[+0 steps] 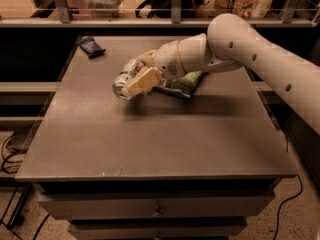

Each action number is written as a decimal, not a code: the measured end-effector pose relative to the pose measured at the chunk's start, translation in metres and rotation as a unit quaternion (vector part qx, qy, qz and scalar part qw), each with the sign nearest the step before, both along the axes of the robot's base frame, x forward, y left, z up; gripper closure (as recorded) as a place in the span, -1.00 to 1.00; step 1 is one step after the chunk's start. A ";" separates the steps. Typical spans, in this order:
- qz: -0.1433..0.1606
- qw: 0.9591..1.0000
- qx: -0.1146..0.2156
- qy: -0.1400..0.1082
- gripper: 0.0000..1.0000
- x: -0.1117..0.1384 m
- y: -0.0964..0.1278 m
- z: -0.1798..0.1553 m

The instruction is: Move 7up can near rxbar blueberry

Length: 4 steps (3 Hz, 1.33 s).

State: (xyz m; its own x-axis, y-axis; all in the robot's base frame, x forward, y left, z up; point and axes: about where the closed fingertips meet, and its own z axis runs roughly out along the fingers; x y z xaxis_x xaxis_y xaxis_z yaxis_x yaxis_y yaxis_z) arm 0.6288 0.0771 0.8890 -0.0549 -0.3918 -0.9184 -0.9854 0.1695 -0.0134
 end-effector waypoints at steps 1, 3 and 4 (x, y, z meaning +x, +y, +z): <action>-0.044 0.999 0.003 -0.019 1.00 0.020 -0.008 0.001; -0.165 0.985 0.015 -0.054 1.00 0.074 -0.028 0.002; -0.212 0.975 0.021 -0.066 1.00 0.105 -0.032 -0.003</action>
Offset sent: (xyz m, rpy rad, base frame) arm 0.0838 -0.0466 0.0078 0.0304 -0.1393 -0.4145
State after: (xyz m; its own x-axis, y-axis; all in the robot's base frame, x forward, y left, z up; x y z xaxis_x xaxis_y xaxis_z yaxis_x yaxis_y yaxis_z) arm 0.7337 0.0453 0.8863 -0.0840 -0.3210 -0.9433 -0.8167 0.5646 -0.1194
